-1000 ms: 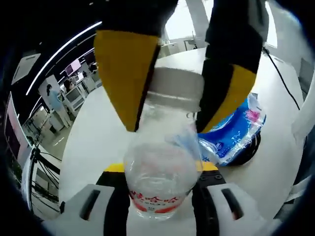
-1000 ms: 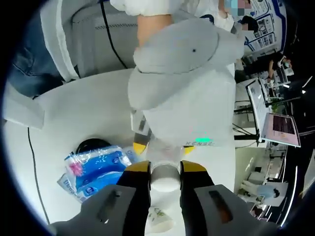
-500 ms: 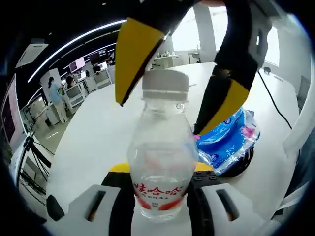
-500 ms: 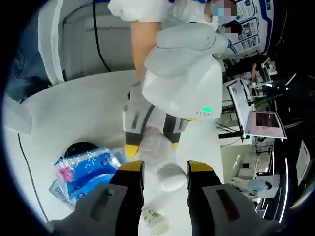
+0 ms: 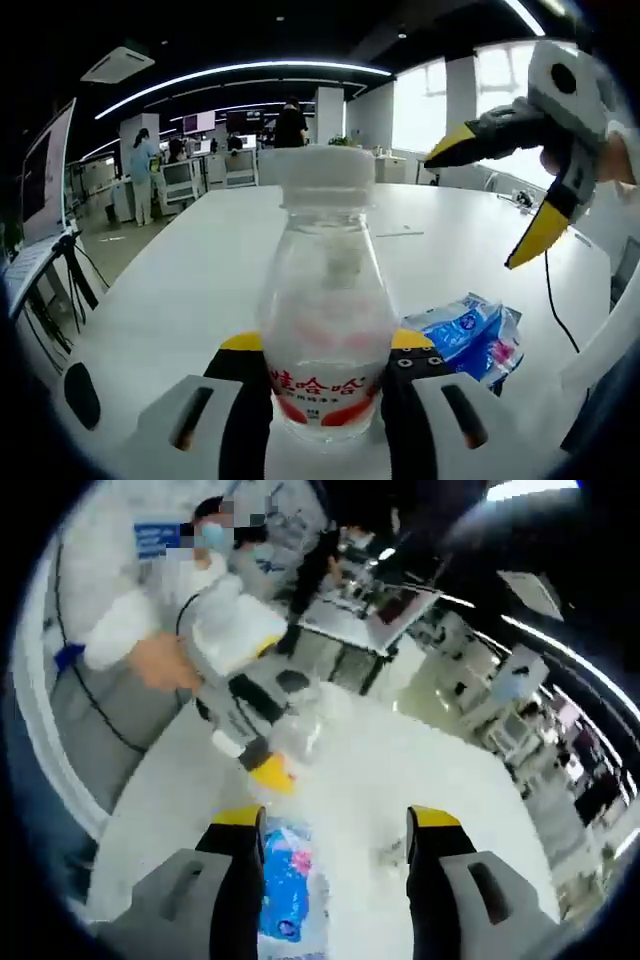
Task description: Arrange the tabletop items into an orderly group along one side of the table until the central work area is clear of visible clutter.
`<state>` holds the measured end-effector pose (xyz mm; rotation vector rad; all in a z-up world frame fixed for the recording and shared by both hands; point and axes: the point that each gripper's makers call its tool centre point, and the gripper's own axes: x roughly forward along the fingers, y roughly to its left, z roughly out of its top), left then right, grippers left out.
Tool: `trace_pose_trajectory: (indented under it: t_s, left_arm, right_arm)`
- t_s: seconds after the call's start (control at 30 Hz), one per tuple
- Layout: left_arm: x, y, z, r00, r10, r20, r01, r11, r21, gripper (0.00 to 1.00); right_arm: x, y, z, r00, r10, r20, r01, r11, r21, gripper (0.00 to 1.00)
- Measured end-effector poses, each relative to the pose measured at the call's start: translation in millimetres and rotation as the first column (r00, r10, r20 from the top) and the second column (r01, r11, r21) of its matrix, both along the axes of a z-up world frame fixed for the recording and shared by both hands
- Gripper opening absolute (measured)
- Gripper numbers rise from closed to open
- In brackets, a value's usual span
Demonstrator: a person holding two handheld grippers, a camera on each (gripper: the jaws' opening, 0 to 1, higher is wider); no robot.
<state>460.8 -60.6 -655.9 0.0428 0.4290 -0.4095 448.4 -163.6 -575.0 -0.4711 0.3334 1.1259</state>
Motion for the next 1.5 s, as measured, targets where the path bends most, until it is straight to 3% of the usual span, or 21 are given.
trace_pose_trajectory:
  t_s: [0.07, 0.17, 0.27, 0.4, 0.53, 0.7, 0.93, 1.13, 1.23, 1.37, 1.5]
  left_arm:
    - [4.7, 0, 4.1, 1.000, 0.015, 0.005, -0.015, 1.000, -0.013, 0.41]
    - [12.3, -3, 8.5, 1.000, 0.026, 0.013, -0.026, 1.000, -0.010, 0.41]
    - [21.8, -6, 11.7, 0.999, 0.040, 0.019, -0.040, 0.999, -0.023, 0.41]
    - [35.3, -12, 17.4, 0.998, 0.057, 0.028, -0.056, 0.997, -0.051, 0.41]
    - [45.9, -19, 18.1, 0.998, 0.054, 0.032, -0.052, 0.998, -0.042, 0.41]
    - [59.6, -25, 16.5, 0.997, 0.069, 0.021, -0.068, 0.995, -0.067, 0.41]
    - [82.3, -25, 16.8, 0.995, 0.102, 0.019, -0.100, 0.990, -0.100, 0.41]
    - [109.6, -25, 19.6, 0.994, 0.098, 0.039, -0.094, 0.992, -0.088, 0.41]
    - [125.0, -24, 21.3, 0.990, 0.135, 0.031, -0.129, 0.980, -0.150, 0.41]
    - [143.3, -28, 18.6, 0.991, 0.129, 0.038, -0.122, 0.982, -0.142, 0.41]
    - [157.8, -29, 13.1, 0.989, 0.147, 0.029, -0.140, 0.975, -0.171, 0.41]
  right_arm:
    - [7, -23, 8.9, 0.990, -0.123, -0.076, 0.131, 0.985, 0.114, 0.61]
    - [7, -53, 13.9, 0.965, -0.223, -0.140, 0.245, 0.953, 0.176, 0.64]
    - [5, -74, 17.4, 0.950, -0.283, -0.135, 0.307, 0.928, 0.213, 0.68]
    - [0, -100, 15.6, 0.902, -0.363, -0.234, 0.419, 0.865, 0.275, 0.71]
    - [-13, -129, -0.2, 0.853, -0.418, -0.313, 0.499, 0.829, 0.252, 0.71]
    - [-33, -164, -20.0, 0.818, -0.467, -0.337, 0.544, 0.817, 0.191, 0.66]
    - [-45, -211, -29.6, 0.730, -0.563, -0.387, 0.662, 0.724, 0.195, 0.68]
    - [-37, -218, -27.9, 0.706, -0.589, -0.392, 0.695, 0.683, 0.224, 0.70]
    - [-35, -219, -33.2, 0.697, -0.593, -0.404, 0.702, 0.678, 0.215, 0.69]
    - [-37, -219, -48.6, 0.699, -0.604, -0.383, 0.690, 0.711, 0.136, 0.65]
    - [-35, -215, -53.8, 0.700, -0.597, -0.392, 0.685, 0.717, 0.131, 0.63]
